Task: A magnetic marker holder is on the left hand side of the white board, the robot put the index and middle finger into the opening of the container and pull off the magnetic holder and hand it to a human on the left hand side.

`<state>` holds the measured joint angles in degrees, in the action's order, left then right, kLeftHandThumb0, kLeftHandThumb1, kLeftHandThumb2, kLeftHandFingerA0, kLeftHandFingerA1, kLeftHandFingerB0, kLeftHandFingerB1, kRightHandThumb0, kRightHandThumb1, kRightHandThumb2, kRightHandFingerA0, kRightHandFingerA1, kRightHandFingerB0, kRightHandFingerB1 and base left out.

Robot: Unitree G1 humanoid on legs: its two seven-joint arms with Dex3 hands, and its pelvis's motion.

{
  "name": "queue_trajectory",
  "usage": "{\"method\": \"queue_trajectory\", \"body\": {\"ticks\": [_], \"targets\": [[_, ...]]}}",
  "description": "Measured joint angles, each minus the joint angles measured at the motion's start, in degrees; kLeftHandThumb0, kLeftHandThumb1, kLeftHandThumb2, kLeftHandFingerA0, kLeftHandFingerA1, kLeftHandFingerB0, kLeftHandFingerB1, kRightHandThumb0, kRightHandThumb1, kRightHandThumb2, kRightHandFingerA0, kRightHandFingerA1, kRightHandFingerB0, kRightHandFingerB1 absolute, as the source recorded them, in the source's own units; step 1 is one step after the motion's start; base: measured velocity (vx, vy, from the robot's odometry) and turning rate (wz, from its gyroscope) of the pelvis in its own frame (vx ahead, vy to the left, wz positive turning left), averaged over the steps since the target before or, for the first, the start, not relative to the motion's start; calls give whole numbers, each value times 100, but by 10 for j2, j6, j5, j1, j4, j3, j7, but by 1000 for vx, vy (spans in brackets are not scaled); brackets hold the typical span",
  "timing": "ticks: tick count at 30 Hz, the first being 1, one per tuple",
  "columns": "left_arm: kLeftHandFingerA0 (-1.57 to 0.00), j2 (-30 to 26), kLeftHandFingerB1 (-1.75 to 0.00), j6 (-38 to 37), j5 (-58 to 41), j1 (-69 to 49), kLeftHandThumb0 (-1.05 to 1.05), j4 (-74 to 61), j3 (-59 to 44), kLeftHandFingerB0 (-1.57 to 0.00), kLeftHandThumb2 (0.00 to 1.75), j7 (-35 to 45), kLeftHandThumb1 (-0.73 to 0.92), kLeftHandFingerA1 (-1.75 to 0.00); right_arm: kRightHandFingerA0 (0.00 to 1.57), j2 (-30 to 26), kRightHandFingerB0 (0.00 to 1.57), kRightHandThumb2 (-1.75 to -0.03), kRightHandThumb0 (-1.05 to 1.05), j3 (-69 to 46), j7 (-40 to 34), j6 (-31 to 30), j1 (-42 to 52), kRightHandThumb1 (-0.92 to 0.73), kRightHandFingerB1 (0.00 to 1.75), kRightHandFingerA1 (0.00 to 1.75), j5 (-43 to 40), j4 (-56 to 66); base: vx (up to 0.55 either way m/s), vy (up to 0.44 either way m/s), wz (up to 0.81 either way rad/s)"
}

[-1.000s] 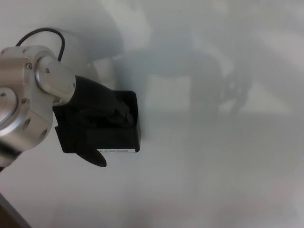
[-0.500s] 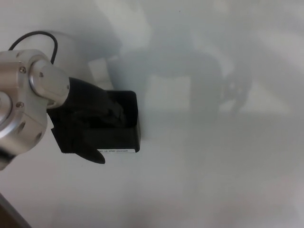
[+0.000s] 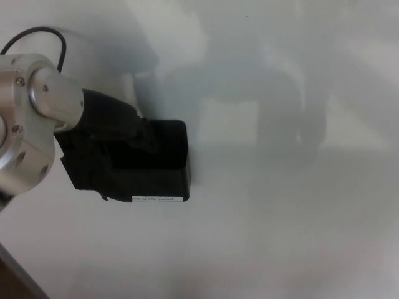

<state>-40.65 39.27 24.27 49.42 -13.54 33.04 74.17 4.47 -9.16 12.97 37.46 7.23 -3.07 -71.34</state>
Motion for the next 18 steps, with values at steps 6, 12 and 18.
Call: {"method": "queue_trajectory", "body": {"ticks": [6,12,18], "targets": [[-15,-3,-17,6,3,-17,-48,-22,-2,0,59,-8,63,-38,80,0,37,-62,-51,1,9,19,18,-71,32,53,1,-3,0,0,0],[-3,-12,-14,12,9,-32,-48,-43,4,-3,66,-9,59,-23,81,0,35,-62,-52,-3,17,30,23,-71,31,52,-1,-5,0,0,0],[-7,-12,-17,16,12,-36,-47,-43,10,0,60,-9,64,-34,80,1,38,-62,-52,-6,22,33,23,-69,32,52,-3,-6,0,0,0]]}}
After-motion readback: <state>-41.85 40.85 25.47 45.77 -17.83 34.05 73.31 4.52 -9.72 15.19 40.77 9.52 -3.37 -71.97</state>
